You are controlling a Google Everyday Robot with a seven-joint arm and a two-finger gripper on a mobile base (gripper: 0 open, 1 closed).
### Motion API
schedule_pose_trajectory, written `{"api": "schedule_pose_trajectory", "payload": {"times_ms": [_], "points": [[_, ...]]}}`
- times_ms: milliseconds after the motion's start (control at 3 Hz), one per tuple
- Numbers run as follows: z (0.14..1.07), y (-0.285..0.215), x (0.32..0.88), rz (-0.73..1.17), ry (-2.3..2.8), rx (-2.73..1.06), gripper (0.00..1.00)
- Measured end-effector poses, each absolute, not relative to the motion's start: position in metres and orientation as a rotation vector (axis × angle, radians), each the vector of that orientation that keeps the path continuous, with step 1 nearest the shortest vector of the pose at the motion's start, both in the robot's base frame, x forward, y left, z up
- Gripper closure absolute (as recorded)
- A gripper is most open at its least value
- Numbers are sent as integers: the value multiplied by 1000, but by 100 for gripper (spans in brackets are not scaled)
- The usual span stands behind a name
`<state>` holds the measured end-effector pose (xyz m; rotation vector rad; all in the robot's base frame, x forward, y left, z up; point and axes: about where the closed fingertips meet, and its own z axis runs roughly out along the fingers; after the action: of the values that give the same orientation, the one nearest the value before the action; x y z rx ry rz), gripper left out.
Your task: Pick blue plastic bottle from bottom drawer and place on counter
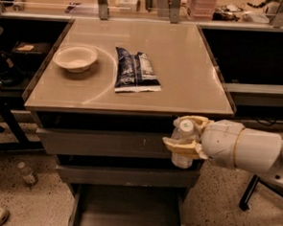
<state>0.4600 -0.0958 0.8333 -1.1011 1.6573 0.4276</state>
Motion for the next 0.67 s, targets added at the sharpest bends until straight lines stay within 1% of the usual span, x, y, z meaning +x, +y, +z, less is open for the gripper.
{"api": "schedule_pose_trajectory", "payload": {"times_ms": [333, 667], "points": [[866, -107, 461, 381, 1653, -1122, 100], [869, -107, 462, 378, 1651, -1125, 100]]}}
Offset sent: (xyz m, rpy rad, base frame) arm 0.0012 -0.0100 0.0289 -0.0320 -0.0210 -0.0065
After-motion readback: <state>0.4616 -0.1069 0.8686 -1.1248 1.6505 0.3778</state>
